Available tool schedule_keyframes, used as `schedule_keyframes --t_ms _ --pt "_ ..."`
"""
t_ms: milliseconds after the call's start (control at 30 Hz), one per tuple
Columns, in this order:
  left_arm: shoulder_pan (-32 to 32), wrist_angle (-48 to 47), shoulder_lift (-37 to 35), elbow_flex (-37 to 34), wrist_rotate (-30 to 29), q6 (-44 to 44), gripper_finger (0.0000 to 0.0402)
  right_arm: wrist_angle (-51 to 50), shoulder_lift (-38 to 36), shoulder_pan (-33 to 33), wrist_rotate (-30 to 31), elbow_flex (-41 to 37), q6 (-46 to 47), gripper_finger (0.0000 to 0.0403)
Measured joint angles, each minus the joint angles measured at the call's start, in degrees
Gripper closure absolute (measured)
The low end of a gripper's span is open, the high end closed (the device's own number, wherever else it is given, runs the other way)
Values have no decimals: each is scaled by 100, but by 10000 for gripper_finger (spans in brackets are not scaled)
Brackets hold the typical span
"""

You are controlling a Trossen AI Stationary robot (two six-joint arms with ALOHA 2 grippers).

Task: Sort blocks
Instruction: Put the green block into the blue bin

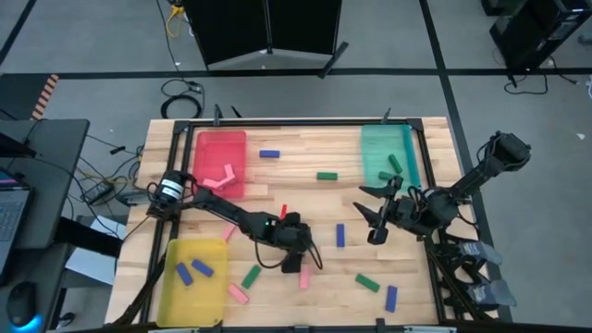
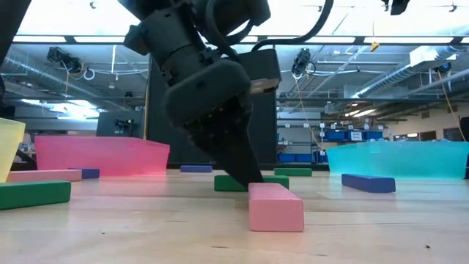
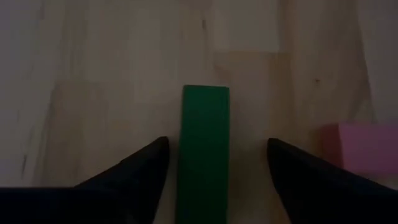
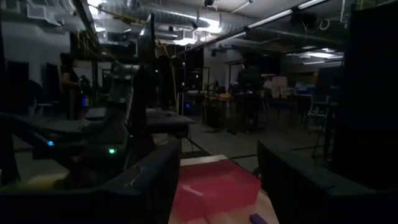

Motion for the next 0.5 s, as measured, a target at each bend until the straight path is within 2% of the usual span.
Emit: schedule_keyframes --t_ms 67,200,233,500 --pt "31 0 7 0 -69 -19 173 75 0 59 2 0 -13 178" --pt "173 0 20 86 -147 -23 286 379 -2 214 2 0 -240 178" --pt "227 26 24 123 -121 -22 303 481 -2 263 3 5 -338 178" --pt "847 910 99 708 -434 286 295 389 18 595 -4 594 -1094 178"
